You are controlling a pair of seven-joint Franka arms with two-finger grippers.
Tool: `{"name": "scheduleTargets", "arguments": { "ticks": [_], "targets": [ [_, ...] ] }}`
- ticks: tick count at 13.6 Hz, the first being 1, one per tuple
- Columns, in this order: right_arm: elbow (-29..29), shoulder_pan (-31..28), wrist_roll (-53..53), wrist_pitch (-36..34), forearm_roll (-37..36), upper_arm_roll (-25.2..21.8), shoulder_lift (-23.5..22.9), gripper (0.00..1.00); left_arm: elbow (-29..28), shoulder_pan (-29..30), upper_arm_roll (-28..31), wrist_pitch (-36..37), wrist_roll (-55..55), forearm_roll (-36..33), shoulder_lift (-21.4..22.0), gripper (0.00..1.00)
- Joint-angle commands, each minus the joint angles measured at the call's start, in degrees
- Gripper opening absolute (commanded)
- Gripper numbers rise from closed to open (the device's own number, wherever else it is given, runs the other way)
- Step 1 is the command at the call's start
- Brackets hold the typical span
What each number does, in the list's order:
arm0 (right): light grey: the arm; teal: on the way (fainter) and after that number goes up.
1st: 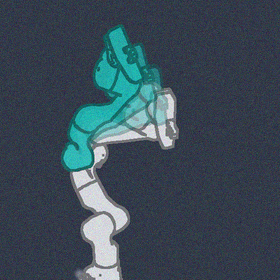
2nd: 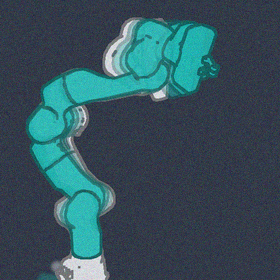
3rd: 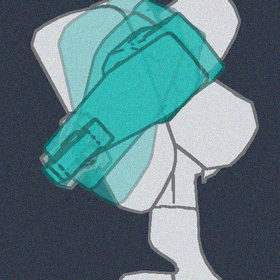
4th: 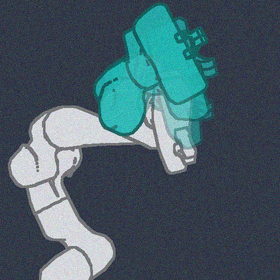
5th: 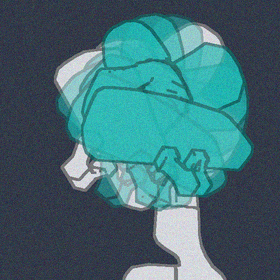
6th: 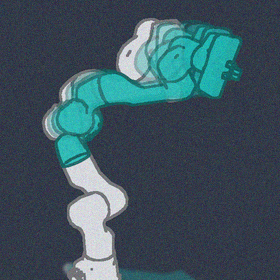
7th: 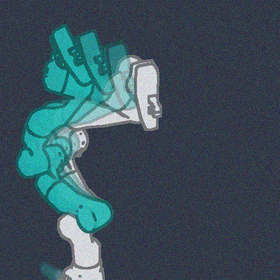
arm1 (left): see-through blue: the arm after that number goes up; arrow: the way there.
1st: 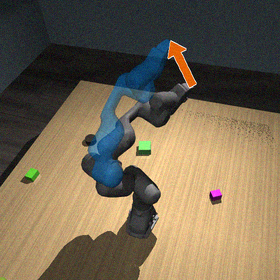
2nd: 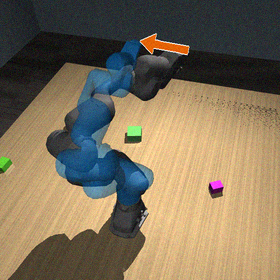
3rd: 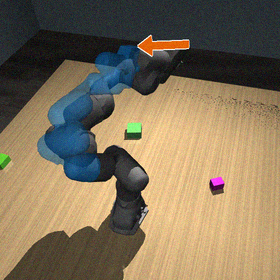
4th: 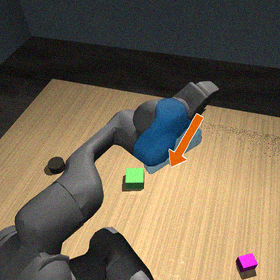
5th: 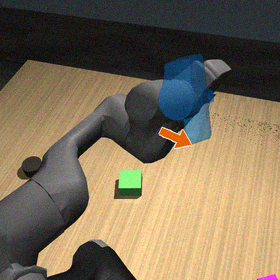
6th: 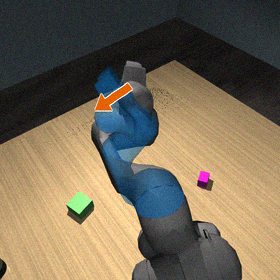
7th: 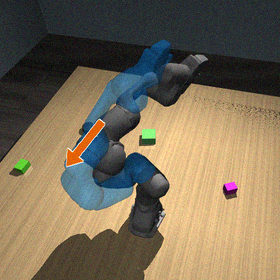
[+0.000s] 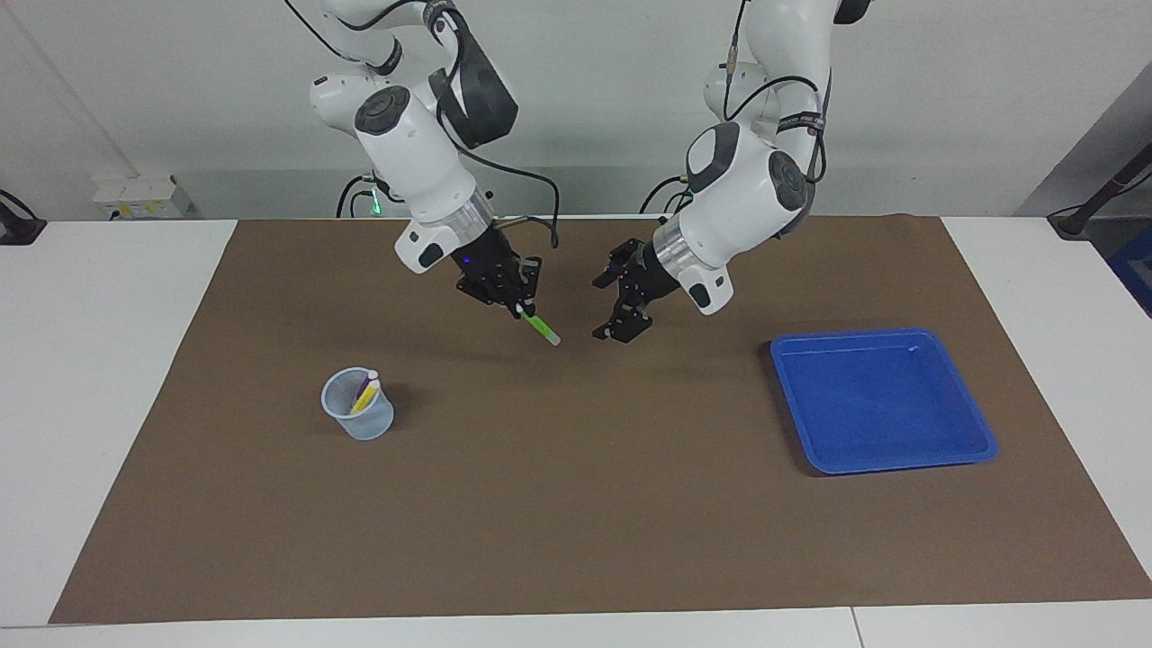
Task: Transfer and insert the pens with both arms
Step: 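Insert the green pen into the white cup while the left gripper withdraws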
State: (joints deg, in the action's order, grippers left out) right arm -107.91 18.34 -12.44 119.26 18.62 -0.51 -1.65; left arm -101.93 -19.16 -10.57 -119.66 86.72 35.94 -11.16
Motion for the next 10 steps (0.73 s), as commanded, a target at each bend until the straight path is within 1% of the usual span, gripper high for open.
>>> {"name": "scheduleTargets", "arguments": {
  "ticks": [1,2,3,6,7,8,10],
  "targets": [
    [0.2,-6.1,11.6,-5.5,-3.8,0.4,2.6,0.00,-1.3,0.5,0.7,3.7,-7.9,-5.9,2.5,1.00],
    [0.3,-8.3,15.7,-7.3,-5.3,0.4,3.1,0.00,-1.3,1.0,0.9,4.6,-13.1,-9.3,3.1,1.00],
    [0.6,-10.1,19.0,-8.9,-6.9,0.4,3.8,0.00,-1.2,2.1,0.9,5.1,-18.8,-11.1,3.5,1.00],
    [4.9,-14.1,26.7,-14.7,-12.8,0.4,4.1,0.00,-1.1,6.8,1.0,6.6,-32.1,-11.9,4.1,1.00],
    [5.2,-14.9,28.8,-15.1,-14.7,0.4,4.1,0.00,-1.1,8.9,0.9,6.7,-36.1,-12.0,4.1,1.00],
    [5.2,-16.0,31.4,-14.4,-15.7,0.4,4.1,0.00,-1.1,9.7,1.0,7.5,-40.1,-12.7,4.2,1.00],
    [5.2,-17.1,34.6,-12.7,-16.6,0.4,3.9,0.00,-0.8,12.3,1.0,8.4,-51.7,-20.0,4.4,1.00]
  ]
}}
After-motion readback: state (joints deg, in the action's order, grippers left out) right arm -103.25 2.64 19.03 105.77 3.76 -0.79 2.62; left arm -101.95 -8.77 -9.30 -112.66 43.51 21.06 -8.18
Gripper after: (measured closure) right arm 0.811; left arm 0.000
